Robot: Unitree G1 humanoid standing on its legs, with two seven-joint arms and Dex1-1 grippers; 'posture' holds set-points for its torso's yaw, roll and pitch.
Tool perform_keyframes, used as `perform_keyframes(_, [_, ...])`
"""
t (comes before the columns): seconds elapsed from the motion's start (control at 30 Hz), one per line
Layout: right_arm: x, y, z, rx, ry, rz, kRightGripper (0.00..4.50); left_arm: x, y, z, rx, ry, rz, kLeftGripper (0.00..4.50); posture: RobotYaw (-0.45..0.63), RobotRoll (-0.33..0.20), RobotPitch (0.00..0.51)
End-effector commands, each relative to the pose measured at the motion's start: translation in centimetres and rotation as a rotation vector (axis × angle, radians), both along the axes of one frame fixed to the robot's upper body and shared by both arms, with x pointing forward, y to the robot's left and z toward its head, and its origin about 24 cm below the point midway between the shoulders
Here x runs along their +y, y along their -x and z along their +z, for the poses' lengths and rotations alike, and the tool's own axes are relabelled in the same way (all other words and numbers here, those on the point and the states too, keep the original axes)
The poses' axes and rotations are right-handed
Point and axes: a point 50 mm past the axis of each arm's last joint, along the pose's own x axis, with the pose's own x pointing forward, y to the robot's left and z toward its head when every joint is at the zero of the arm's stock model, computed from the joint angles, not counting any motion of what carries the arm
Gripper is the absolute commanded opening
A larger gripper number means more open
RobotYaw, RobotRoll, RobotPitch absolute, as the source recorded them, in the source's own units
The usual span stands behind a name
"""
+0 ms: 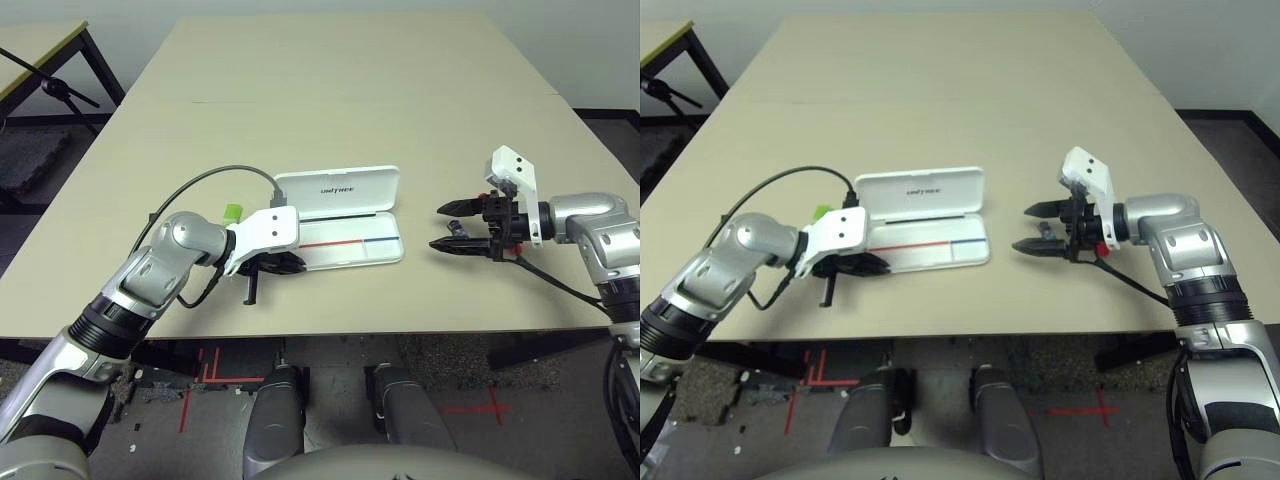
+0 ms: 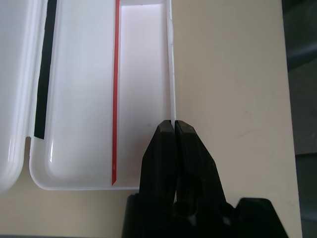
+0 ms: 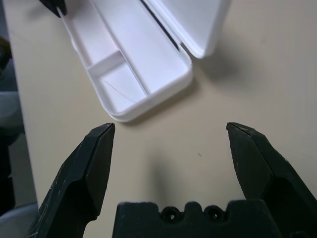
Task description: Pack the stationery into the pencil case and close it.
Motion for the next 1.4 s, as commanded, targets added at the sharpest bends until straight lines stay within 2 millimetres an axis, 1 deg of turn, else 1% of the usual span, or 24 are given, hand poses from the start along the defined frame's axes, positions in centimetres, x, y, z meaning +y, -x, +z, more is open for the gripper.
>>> perform_keyframes(0.03, [0.8,0.2,-0.2,0.02,0.001,0.038,4.5,0.3,0.1,-0.4,0.004,-0.015,-0.002,0.01,0.02,0.0,0.11])
perform_keyframes(0.17, [1.1,0.2,-0.3,0.027,0.003,0.047,4.5,0.4,0.1,-0.6,0.016,-0.019,0.005,0.01,0.02,0.0,0.11])
perform_keyframes(0.63, [0.9,0.2,-0.8,0.04,0.035,0.043,4.5,0.8,0.4,-1.2,0.042,-0.039,0.029,0.01,0.02,0.0,0.108])
perform_keyframes(0.77, [0.8,0.2,-1.0,0.036,0.046,0.036,4.5,0.6,0.6,-0.9,0.041,-0.024,0.031,1.07,0.02,0.0,0.109])
perform_keyframes(0.9, [0.6,0.2,-1.1,0.038,0.058,0.028,4.5,0.6,0.8,-0.3,0.032,0.001,0.035,2.62,0.02,0.0,0.114])
perform_keyframes(1.03, [0.0,0.2,-1.3,0.042,0.094,0.012,4.5,1.0,1.2,1.0,0.011,0.024,0.048,4.15,0.02,0.0,0.116])
perform_keyframes(1.07, [0.0,0.2,-1.3,0.042,0.096,0.011,4.5,1.1,1.3,1.3,0.008,0.036,0.051,4.46,0.02,0.0,0.117])
perform_keyframes(1.27, [-0.4,0.0,-0.7,0.024,0.073,-0.003,4.5,1.5,1.8,4.9,-0.048,0.172,0.089,4.46,0.02,0.0,0.115])
perform_keyframes(1.4, [-0.5,0.0,-0.3,0.014,0.058,-0.008,4.5,1.8,2.1,6.3,-0.07,0.207,0.107,4.46,0.02,0.0,0.114])
